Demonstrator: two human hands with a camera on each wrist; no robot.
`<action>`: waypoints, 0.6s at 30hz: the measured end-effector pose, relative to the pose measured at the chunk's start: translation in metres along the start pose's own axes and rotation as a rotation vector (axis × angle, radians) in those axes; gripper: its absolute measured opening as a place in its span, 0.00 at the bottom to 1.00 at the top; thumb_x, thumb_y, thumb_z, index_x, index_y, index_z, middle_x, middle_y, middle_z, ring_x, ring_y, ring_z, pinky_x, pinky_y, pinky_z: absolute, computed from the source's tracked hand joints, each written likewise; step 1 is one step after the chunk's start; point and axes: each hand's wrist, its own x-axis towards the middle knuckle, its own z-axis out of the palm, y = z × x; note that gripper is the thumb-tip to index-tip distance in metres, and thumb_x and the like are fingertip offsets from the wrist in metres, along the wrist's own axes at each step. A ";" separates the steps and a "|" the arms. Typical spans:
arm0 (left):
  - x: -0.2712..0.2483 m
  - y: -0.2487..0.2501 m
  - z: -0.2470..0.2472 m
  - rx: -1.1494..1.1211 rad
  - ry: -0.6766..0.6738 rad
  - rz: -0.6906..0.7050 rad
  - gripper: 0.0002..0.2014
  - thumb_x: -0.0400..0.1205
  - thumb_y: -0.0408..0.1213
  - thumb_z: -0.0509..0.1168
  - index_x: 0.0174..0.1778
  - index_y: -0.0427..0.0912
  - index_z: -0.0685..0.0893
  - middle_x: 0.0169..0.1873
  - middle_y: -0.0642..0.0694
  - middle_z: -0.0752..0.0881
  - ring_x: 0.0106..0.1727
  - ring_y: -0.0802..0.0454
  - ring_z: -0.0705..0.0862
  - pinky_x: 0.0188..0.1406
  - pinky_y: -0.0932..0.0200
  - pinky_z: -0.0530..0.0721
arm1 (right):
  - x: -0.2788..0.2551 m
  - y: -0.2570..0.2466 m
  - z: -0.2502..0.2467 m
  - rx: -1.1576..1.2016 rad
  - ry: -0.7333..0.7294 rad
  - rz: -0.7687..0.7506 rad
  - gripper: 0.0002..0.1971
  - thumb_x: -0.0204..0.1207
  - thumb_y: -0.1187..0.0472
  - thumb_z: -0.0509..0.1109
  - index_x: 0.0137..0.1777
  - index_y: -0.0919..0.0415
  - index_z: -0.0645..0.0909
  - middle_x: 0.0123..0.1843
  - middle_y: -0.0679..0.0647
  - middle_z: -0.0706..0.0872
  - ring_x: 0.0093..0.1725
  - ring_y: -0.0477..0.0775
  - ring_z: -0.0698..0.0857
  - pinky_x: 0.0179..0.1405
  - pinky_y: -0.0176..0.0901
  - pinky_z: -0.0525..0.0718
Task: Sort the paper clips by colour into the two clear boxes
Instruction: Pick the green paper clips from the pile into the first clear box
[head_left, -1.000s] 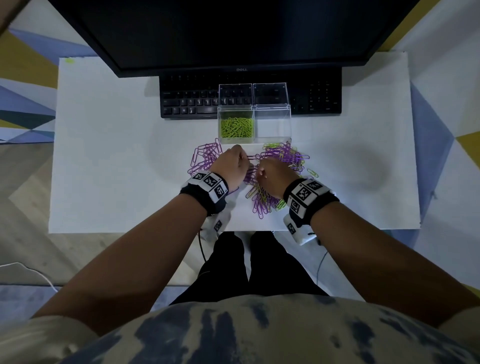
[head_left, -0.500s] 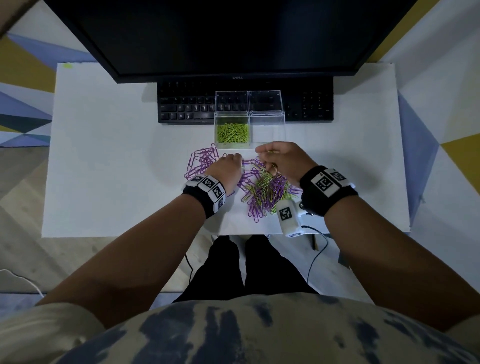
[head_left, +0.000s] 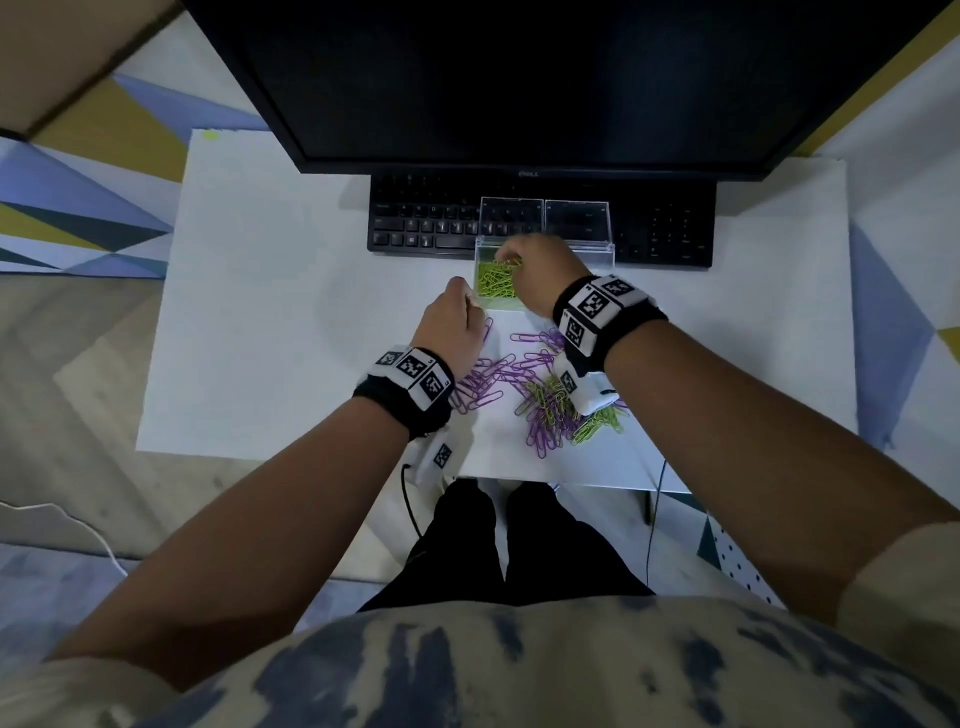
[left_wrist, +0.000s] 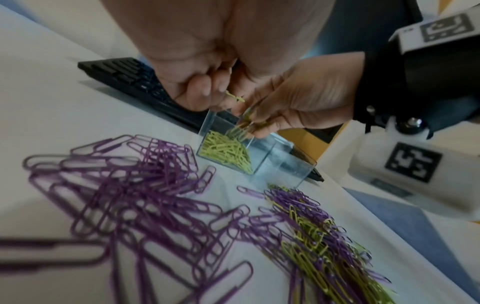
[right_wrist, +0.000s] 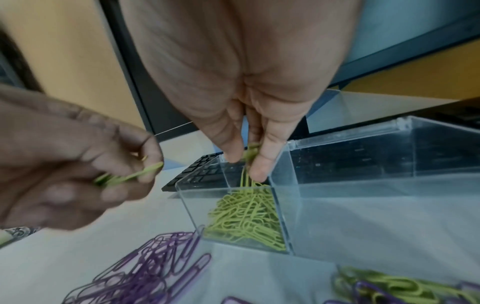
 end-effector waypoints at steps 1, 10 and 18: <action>0.002 0.001 -0.002 0.000 0.001 0.010 0.06 0.84 0.32 0.53 0.51 0.34 0.72 0.41 0.35 0.85 0.39 0.39 0.82 0.39 0.49 0.79 | -0.001 0.001 0.001 -0.016 -0.002 -0.005 0.21 0.78 0.75 0.59 0.68 0.59 0.79 0.70 0.58 0.80 0.66 0.57 0.80 0.66 0.47 0.79; 0.049 0.035 -0.006 0.309 -0.130 0.182 0.10 0.84 0.31 0.55 0.58 0.33 0.75 0.56 0.36 0.79 0.53 0.42 0.80 0.46 0.54 0.75 | -0.059 0.040 0.008 0.397 0.291 0.028 0.11 0.78 0.70 0.61 0.51 0.62 0.85 0.50 0.52 0.87 0.49 0.45 0.82 0.51 0.31 0.77; 0.062 0.051 0.007 0.730 -0.329 0.305 0.25 0.77 0.20 0.58 0.72 0.29 0.69 0.72 0.33 0.71 0.71 0.34 0.72 0.64 0.44 0.77 | -0.110 0.081 0.041 0.210 0.027 0.095 0.10 0.75 0.70 0.64 0.48 0.61 0.86 0.45 0.51 0.83 0.44 0.50 0.82 0.44 0.37 0.75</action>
